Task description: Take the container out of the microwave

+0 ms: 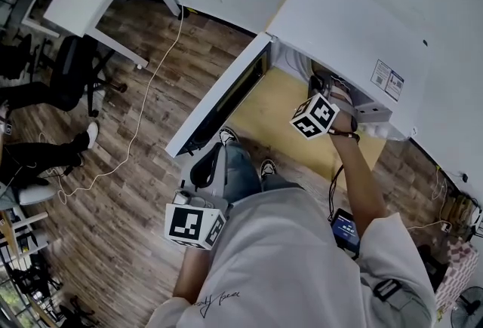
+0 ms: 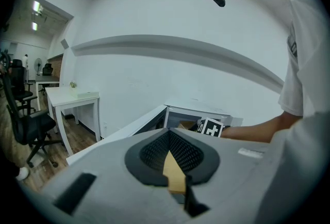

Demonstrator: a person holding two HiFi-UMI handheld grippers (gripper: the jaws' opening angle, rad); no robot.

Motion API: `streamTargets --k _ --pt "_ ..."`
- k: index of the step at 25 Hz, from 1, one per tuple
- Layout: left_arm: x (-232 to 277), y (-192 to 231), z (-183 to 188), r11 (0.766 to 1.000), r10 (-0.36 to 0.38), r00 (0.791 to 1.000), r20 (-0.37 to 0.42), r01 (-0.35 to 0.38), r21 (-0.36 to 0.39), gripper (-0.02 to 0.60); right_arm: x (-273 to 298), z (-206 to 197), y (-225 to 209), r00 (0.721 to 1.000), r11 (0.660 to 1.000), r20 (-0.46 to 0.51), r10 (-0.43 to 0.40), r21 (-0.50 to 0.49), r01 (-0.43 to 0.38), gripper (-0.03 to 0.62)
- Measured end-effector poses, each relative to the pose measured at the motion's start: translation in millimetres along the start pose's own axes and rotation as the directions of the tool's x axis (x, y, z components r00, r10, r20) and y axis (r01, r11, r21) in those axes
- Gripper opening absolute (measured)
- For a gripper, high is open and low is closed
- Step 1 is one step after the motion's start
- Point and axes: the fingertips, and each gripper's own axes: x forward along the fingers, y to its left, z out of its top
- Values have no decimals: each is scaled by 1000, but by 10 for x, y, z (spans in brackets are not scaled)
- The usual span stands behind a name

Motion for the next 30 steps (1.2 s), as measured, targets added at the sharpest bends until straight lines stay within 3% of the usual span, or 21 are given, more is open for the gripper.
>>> streamTargets --k 5,19,23,30 --pt "-45 -136 90 998 -5 999 45 1 70 -5 -87 -14 52 1000 1000 13 10 1 -10 57" --pt "-149 -279 -27 999 -35 999 31 34 32 -5 -380 -44 142 998 999 49 34 31 -35 57" --pt "-203 -316 35 998 -56 996 63 57 -25 -6 -481 -34 163 997 998 60 46 44 -49 57" --pt "-194 -365 118 997 -65 994 89 67 -24 -6 -632 14 235 993 994 89 78 76 -85 57"
